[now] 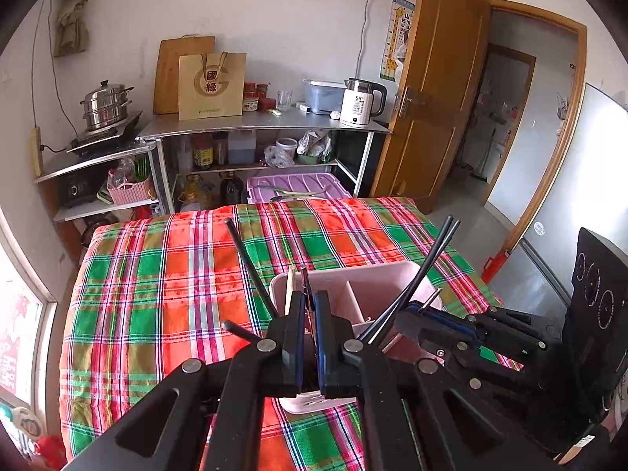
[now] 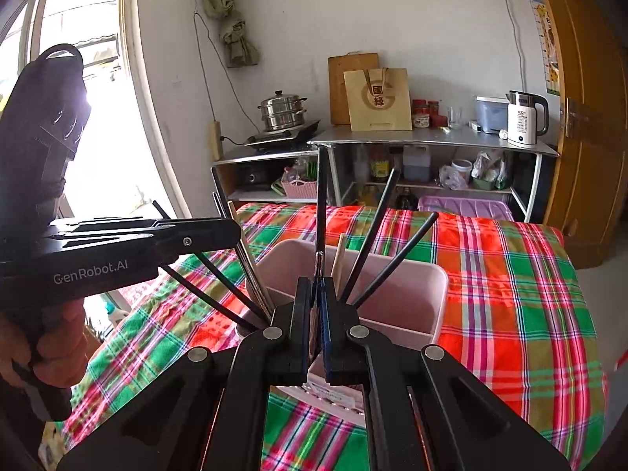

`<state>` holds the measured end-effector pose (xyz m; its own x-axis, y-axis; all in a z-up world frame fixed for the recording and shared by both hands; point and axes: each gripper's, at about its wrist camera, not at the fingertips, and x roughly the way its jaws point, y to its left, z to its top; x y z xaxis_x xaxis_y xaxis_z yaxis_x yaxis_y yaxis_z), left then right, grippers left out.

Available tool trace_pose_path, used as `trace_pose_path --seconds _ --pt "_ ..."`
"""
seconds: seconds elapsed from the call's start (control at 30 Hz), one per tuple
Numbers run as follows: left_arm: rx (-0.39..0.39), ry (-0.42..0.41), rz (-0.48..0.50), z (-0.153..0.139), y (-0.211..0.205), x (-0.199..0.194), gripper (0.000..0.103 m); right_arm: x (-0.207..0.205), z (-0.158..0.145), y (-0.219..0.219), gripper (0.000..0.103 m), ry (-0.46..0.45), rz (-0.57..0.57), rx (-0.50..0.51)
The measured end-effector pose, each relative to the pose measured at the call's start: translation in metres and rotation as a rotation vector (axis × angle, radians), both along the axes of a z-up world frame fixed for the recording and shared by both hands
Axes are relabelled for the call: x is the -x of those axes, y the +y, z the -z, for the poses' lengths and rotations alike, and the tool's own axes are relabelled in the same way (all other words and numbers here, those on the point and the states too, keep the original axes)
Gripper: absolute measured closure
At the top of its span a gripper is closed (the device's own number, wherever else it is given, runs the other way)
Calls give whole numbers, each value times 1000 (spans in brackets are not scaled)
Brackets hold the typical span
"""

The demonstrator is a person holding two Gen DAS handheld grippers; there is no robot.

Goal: Organize utensils
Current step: 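Lower the chopsticks into the basket and open both tools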

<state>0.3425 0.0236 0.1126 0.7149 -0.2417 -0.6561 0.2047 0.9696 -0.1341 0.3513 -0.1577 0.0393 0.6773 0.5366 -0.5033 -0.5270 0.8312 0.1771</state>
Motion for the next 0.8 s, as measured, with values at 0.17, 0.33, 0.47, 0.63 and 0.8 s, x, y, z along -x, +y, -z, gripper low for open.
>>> trace_pose_path --seconds 0.17,0.33,0.47,0.63,0.8 --pt "-5 -18 3 -2 -1 4 98 1 -6 -5 98 -9 10 5" --pt "5 -55 -2 -13 1 16 97 10 -18 -15 91 -36 23 -16" --pt "20 -96 -10 -25 5 36 96 24 -26 -27 90 -60 44 -26" --pt "23 -142 -12 -29 5 74 89 53 -32 -44 87 -95 70 -29" --pt "0 -183 -16 -19 -3 121 89 90 -25 -53 86 -106 82 -20"
